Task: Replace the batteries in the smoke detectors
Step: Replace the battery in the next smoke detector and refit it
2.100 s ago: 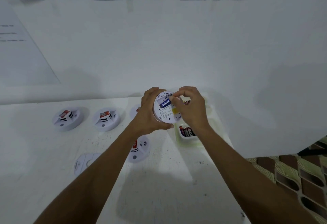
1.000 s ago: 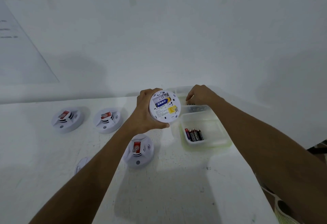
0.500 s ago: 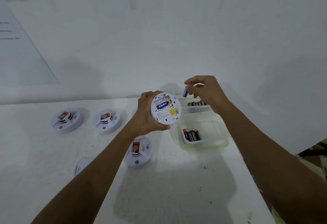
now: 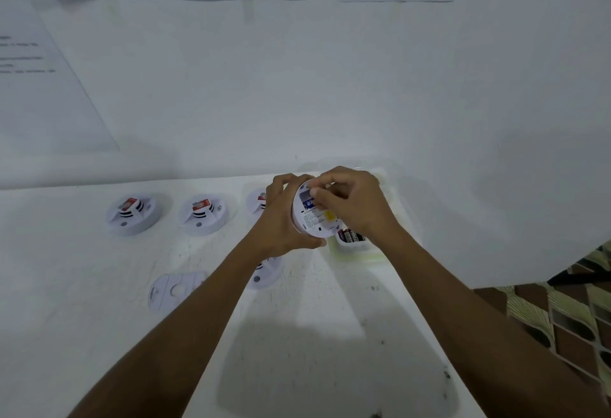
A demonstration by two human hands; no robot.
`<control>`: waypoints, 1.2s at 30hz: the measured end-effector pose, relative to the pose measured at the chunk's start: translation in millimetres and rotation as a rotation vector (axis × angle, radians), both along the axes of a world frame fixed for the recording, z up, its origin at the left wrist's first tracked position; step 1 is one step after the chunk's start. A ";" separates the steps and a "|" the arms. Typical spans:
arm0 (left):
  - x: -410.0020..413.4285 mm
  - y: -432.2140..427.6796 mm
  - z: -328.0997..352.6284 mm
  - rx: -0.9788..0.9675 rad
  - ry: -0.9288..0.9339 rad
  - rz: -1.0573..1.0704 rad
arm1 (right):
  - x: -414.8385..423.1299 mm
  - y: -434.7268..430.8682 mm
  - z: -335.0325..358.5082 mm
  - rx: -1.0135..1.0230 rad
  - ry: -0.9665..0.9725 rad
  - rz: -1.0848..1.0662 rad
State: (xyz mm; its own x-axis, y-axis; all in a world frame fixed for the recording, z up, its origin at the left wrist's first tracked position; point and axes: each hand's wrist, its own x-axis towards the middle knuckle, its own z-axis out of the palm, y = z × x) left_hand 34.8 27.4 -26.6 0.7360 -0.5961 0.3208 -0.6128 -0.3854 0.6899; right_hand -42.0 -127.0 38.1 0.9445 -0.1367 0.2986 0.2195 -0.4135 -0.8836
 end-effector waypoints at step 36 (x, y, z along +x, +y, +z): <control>-16.3 309.0 -9.5 -0.011 0.155 -0.003 | 0.5 233.5 -78.0 -0.338 0.195 0.030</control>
